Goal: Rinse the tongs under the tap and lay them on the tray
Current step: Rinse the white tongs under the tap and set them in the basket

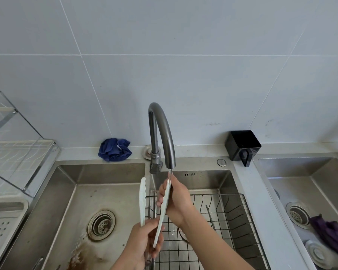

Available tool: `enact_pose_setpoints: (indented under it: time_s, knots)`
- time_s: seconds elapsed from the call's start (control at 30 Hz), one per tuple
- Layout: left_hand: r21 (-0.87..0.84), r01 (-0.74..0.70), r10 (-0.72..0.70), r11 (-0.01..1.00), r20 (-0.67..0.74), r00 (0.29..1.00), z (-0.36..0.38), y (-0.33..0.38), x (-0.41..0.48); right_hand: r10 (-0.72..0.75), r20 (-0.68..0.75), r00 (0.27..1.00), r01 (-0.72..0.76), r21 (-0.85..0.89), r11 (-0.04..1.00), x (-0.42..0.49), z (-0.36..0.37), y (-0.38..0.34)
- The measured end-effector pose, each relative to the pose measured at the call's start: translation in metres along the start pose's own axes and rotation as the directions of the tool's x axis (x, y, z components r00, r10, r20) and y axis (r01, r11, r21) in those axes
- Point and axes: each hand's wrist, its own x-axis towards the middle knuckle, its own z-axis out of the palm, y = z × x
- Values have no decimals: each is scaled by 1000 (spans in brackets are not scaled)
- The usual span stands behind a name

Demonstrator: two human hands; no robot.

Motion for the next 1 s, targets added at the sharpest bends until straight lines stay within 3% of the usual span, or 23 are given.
enact_pose_setpoints:
  time_s: [0.07, 0.13, 0.23, 0.3, 0.37, 0.43, 0.53, 0.63, 0.77, 0.9, 1.0]
  knots:
    - [-9, 42, -41, 999, 15, 999, 0, 3, 0, 1, 117, 993, -20, 161, 987, -3, -1, -1]
    - [-15, 50, -50, 999, 6, 999, -1, 7, 0, -111, 192, 975, 85, 136, 987, -6, -3, 1]
    - [-4, -14, 13, 1000, -46, 999, 1, 12, 0, -300, 120, 946, 322, -275, 906, -5, -4, 9]
    - [26, -64, 66, 998, -88, 994, 4, 12, -1, -426, 4, 905, 360, -540, 760, -3, -2, 11]
    - [56, -81, 87, 995, -106, 991, 7, 9, -4, -473, -63, 879, 341, -609, 716, -1, -3, 7]
    - [48, -54, 59, 997, -95, 994, 9, 8, -7, -390, -25, 920, 333, -474, 815, 1, -5, 3]
    - [-13, 60, -60, 998, -53, 997, 7, 10, -11, -164, 178, 970, 176, -52, 983, -3, -10, 5]
    - [-50, 200, -199, 979, 33, 980, 4, 13, -12, -95, 302, 949, 29, 217, 976, -4, -14, 6]
    - [-77, 196, -194, 978, 36, 980, 3, 15, -12, -136, 321, 937, 55, 250, 967, -4, -10, -4]
    - [-18, 5, -8, 1000, -153, 988, 8, 19, -6, -218, 170, 961, 179, 219, 959, 1, -6, -10]
    - [114, -113, 133, 987, -184, 974, 11, 21, -6, -250, 102, 963, 232, 159, 960, 1, -5, -10]
